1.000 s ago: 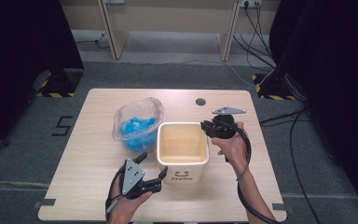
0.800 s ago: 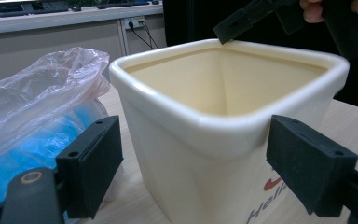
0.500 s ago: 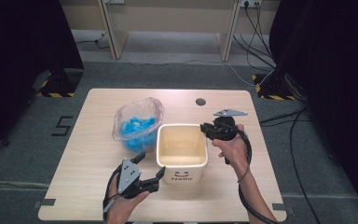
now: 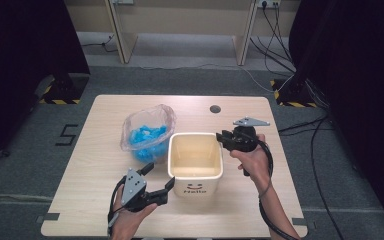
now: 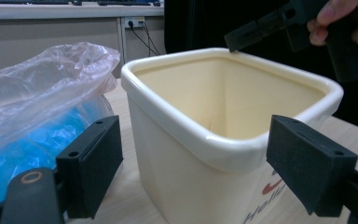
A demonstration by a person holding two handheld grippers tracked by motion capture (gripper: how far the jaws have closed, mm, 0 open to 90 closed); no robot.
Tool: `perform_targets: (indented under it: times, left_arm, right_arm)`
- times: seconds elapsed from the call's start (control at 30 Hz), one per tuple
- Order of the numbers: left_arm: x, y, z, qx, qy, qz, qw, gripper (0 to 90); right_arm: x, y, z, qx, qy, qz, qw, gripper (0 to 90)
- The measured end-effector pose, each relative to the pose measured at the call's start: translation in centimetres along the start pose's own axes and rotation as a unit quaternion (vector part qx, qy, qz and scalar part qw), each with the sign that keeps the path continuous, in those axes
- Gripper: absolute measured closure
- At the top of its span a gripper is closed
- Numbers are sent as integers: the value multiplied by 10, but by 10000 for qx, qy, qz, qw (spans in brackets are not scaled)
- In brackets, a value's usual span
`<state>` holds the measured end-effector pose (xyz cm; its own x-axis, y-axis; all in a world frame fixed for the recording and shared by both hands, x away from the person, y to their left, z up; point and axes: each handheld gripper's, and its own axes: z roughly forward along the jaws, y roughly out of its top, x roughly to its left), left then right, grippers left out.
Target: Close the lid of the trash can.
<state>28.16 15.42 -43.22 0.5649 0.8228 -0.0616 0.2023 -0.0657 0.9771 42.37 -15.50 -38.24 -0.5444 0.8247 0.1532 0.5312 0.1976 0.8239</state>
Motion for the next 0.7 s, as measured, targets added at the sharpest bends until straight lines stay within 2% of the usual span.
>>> perform_targets:
  times: [0.1, 0.2, 0.33, 0.4, 0.47, 0.57, 0.63, 0.7]
  left_arm:
    - [3, 5, 1, -55, 47, -56, 10000, 175]
    - [6, 9, 2, -88, 78, -126, 9999, 175]
    - [9, 9, 7, 81, 122, -125, 9998, 174]
    - [9, 7, 9, 210, 196, -58, 9996, 174]
    - [10, 6, 9, 186, 211, -92, 9996, 173]
    - [12, 8, 9, 208, 325, 57, 9992, 173]
    - [14, 7, 8, 236, 359, -8, 9991, 175]
    - [16, 7, 7, 190, 299, -138, 9993, 175]
  right_arm:
    - [-1, -2, 1, -60, 88, 63, 9999, 688]
    - [-2, -3, 1, -153, 75, 79, 9998, 687]
    - [-4, -6, 5, -68, 84, 83, 9999, 693]
    - [-4, -8, 7, -62, 122, 137, 9998, 696]
    - [-4, -9, 8, -30, 151, 129, 9998, 699]
    - [-1, -11, 10, 8, 111, 33, 9999, 707]
    - [-2, -12, 12, 16, 142, 94, 9999, 698]
    - [-4, -12, 11, -1, 119, 141, 9998, 643]
